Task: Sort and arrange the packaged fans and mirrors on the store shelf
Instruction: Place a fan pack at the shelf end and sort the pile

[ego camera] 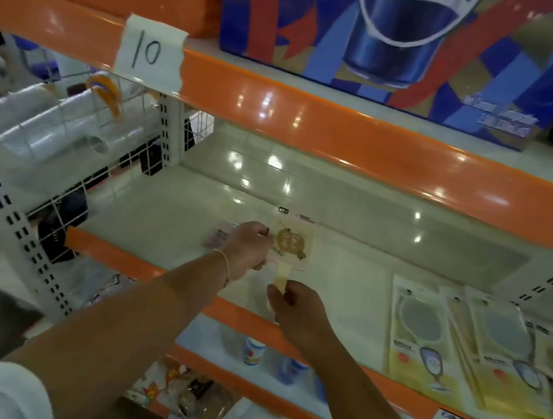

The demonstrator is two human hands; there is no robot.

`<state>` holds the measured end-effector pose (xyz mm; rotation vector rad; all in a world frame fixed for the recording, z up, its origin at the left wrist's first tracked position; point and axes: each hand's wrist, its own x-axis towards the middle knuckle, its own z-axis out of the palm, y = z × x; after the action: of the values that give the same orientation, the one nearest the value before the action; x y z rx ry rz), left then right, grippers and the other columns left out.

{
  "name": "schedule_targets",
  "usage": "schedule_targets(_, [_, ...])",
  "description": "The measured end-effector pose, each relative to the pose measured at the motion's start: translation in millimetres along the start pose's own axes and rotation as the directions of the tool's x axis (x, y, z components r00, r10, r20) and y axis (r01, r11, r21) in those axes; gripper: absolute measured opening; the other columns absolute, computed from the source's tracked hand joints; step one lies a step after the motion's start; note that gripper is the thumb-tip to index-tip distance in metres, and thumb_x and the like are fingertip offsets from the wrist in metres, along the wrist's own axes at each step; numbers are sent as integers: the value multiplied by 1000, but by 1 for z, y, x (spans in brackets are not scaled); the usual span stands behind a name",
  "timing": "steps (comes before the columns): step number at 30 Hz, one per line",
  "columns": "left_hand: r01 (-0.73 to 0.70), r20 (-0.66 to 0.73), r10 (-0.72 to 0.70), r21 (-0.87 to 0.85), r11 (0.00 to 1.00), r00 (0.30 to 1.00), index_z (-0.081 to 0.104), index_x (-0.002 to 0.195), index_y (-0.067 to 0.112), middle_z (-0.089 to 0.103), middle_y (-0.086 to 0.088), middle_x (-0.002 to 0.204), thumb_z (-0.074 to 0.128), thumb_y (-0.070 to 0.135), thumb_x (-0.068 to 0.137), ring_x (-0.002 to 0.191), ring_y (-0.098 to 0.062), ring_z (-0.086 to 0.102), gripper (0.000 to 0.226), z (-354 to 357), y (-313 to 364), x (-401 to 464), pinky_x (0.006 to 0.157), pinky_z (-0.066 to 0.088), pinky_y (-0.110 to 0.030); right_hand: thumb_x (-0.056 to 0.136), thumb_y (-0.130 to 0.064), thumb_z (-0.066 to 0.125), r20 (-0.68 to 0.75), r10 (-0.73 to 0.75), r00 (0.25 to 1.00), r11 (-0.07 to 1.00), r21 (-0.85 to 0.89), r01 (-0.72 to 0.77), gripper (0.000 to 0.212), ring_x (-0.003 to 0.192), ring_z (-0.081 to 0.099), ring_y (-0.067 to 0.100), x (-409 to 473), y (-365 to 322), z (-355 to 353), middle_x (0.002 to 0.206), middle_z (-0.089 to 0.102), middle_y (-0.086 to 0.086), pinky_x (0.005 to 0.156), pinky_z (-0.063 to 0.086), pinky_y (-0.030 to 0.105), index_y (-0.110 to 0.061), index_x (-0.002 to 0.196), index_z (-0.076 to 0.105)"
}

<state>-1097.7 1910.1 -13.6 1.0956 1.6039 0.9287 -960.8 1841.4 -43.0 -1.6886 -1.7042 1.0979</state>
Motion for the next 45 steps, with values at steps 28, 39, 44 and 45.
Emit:
schedule_targets(28, [-167,31,216,744,647,976,66,89,14,70,-7,93,50,30,94,84,-23,63,24,-63,-41,27,69,47,-29,82,-52,58,-190,155,969,962,-193,-192,30,86,61,14,28,-15,58,91,63,-8,70,49,29,-24,94,60])
schedule_targets(39, [-222,184,125,779,587,975,59,97,15,64,-3,95,62,28,83,88,-21,62,20,-69,-53,10,68,45,-25,75,-41,65,-227,143,963,967,-176,-185,36,77,55,15,36,-34,61,90,58,-2,55,42,26,-15,98,54])
schedule_targets(44, [-245,196,156,874,420,968,63,102,7,65,-13,106,56,15,82,95,-27,65,22,-65,-47,12,76,50,-30,78,-34,65,-246,133,960,951,-239,-194,39,87,58,19,38,-28,57,101,63,6,73,52,32,-9,107,56])
schedule_targets(45, [-251,203,157,881,401,966,63,104,6,65,-13,108,56,14,83,97,-28,64,24,-64,-46,12,78,50,-31,78,-33,65,-249,131,960,954,-231,-190,39,85,56,18,39,-28,57,101,63,5,72,51,31,-10,108,56])
